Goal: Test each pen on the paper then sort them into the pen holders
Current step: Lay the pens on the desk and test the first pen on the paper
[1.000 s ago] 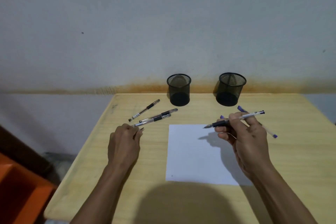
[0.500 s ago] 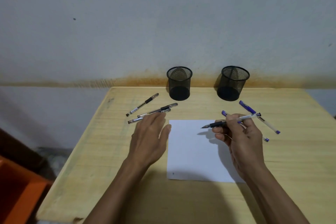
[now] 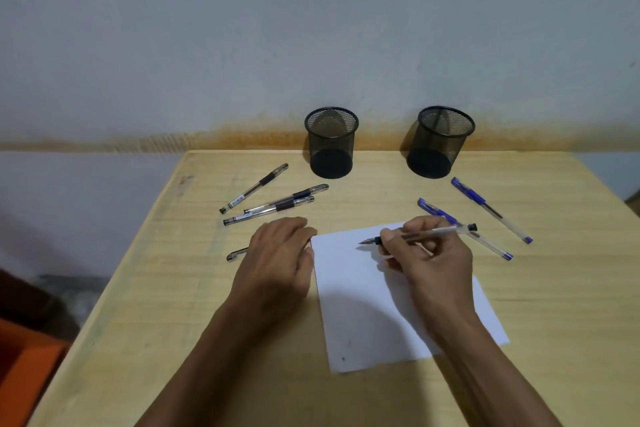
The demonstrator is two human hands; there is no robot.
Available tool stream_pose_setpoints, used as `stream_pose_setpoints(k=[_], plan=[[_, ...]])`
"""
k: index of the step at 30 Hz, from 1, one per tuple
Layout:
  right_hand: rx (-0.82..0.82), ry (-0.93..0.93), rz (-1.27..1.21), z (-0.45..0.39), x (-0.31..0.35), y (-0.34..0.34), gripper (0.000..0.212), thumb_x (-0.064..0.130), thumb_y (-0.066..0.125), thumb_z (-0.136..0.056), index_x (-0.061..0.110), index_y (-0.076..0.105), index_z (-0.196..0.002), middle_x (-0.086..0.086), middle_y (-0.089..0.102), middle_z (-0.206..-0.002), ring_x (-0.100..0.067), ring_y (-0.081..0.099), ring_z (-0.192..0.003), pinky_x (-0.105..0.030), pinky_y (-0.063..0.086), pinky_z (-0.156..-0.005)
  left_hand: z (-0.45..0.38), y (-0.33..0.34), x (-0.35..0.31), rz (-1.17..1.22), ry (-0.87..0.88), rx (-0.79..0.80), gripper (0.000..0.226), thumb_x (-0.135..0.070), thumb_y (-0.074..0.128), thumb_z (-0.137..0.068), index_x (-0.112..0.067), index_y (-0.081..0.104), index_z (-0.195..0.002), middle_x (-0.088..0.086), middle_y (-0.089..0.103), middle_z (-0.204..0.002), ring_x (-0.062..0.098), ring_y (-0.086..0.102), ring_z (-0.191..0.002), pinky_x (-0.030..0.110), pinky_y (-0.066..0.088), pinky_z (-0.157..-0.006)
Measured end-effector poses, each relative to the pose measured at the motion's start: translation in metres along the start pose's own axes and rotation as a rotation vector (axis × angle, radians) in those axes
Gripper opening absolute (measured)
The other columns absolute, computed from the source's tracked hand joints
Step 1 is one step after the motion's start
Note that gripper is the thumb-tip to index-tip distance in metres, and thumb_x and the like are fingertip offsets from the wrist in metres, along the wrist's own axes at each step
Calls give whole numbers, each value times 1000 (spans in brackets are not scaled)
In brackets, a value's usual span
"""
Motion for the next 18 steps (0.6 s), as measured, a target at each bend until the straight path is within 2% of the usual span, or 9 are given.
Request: stream_pose_setpoints(k=[2,3,5,6,8,11,12,15,18], plan=[[31,6,47,0,-3,8,9,-5,69,-91,-2,61,-94,-5,72,-65,-11,69,-57,-22,59,-59,6,0,4,-23,49,-10,38,-21,45,-90,-7,68,-117,10,65,-124,26,57,-117,41,42,-101],[46,15,67,-2,-5,13,5,-5,67,-92,-1,63,-92,-8,72,-65,-14,67,-56,-28,61,-62,7,-3,5,-43,62,11,39,-21,45,-91,-6,67,-119,11,65,-125,26,58,-117,42,43,-101],[74,22,81,-6,-10,24,12,-4,61,-95,2,67,-87,-16,72,-68,-20,67,-58,-42,63,-69,7,-8,9,-56,61,77,43,-27,42,-93,-9,63,-125,10,64,-129,25,57,-120,44,44,-104],[97,20,83,-9,-11,29,17,-2,58,-97,2,69,-85,-15,73,-69,-22,69,-60,-44,63,-71,7,-11,12,-49,57,110,45,-31,41,-94,-10,62,-128,9,63,-131,25,57,-122,45,44,-106],[161,9,97,-15,-11,40,20,1,56,-100,2,68,-84,-13,76,-75,-21,74,-66,-39,64,-73,6,-16,17,-42,69,163,49,-40,41,-95,-11,59,-131,8,62,-133,24,56,-124,47,43,-108],[259,-34,181,-22,-8,52,13,-2,71,-89,7,67,-81,-6,79,-78,-14,75,-70,-28,64,-69,8,-18,20,-78,99,185,53,-44,42,-93,-12,57,-132,9,61,-134,25,55,-125,48,40,-110],[271,-38,211,-24,-10,54,17,-4,74,-85,9,67,-78,-7,78,-78,-16,74,-70,-31,64,-69,8,-18,21,-88,109,184,52,-44,44,-92,-13,57,-132,9,60,-135,25,55,-125,48,40,-110],[277,-28,253,-28,-19,57,21,-5,76,-81,12,67,-76,-15,76,-79,-36,74,-78,-53,62,-79,8,-17,22,-78,122,192,51,-44,47,-92,-16,55,-135,6,59,-136,23,53,-127,47,39,-111],[287,-44,265,-31,-26,57,11,5,77,-77,11,68,-75,-18,75,-77,-44,71,-80,-61,59,-78,8,-16,24,-53,145,188,47,-42,50,-93,-19,58,-133,7,59,-137,23,52,-129,49,38,-111]])
Point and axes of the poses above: each hand's wrist, its own z-axis away from the middle knuckle, its own y-axis out of the palm, x = y × z, the point moved 1 cm from there along -z, towards the middle knuckle
